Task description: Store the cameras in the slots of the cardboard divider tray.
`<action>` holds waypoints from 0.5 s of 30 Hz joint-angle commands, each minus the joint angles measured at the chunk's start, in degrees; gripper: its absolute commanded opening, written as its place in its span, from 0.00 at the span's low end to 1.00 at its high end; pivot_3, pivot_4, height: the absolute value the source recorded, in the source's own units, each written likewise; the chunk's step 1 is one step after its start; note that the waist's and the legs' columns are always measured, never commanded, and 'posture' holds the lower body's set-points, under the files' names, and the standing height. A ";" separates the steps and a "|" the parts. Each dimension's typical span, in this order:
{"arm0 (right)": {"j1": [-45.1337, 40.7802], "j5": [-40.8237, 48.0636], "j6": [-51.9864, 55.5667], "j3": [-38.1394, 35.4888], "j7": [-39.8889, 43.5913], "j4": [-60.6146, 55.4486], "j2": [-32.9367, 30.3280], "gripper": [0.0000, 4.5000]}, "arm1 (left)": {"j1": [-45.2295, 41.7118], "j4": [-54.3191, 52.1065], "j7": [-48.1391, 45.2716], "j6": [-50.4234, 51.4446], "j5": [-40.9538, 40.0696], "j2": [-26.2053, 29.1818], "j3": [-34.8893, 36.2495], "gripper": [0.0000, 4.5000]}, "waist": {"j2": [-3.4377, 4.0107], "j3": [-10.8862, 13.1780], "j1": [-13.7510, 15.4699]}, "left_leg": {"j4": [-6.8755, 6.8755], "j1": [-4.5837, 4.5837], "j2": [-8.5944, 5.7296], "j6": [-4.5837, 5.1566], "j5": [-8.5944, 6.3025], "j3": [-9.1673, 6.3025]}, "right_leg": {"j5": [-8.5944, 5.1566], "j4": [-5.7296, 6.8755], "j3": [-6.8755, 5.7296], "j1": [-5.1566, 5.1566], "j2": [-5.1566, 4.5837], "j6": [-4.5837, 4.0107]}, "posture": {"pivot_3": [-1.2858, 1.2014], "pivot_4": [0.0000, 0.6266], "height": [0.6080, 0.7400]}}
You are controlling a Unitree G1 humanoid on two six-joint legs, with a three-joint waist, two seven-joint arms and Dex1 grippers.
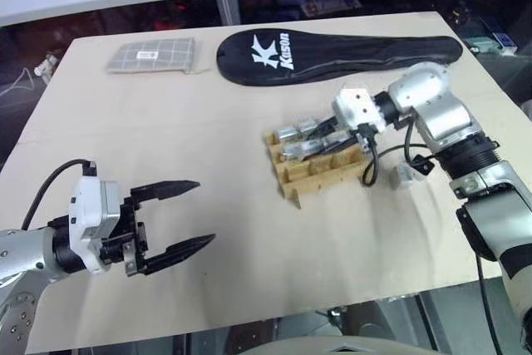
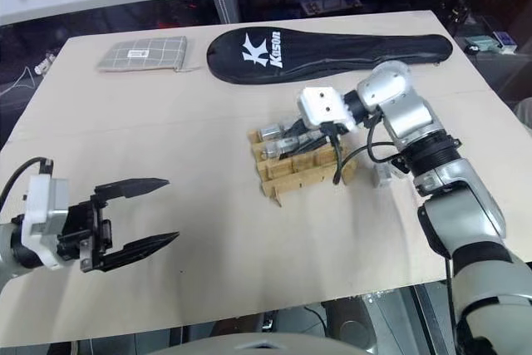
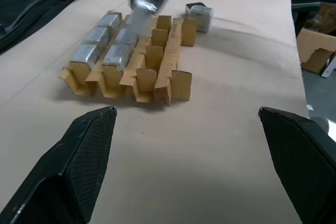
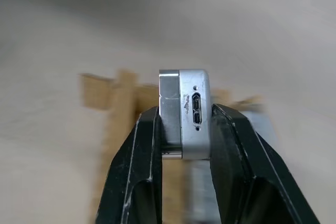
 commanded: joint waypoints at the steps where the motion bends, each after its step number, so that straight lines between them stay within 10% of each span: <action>1: -1.21 1.36 3.63 0.82 3.36 -3.69 -0.36 0.15 | 0.82 -1.99 -0.23 -1.04 -0.05 -0.21 2.23 1.00 | -0.01 0.00 -0.02 | 0.00 -0.01 0.01 0.00 0.00 -0.01 | 0.00 0.00 0.00 -0.01 0.01 -0.01 | 0.52 0.24 1.00; 15: -1.68 -3.36 12.45 0.59 2.45 -3.19 5.30 0.15 | 2.00 -0.35 -2.30 -2.83 2.57 0.34 2.08 1.00 | 0.00 0.00 -0.18 | 0.00 -0.02 0.01 0.00 0.00 0.01 | 0.01 0.01 0.00 -0.03 0.14 -0.01 | 0.52 0.24 1.00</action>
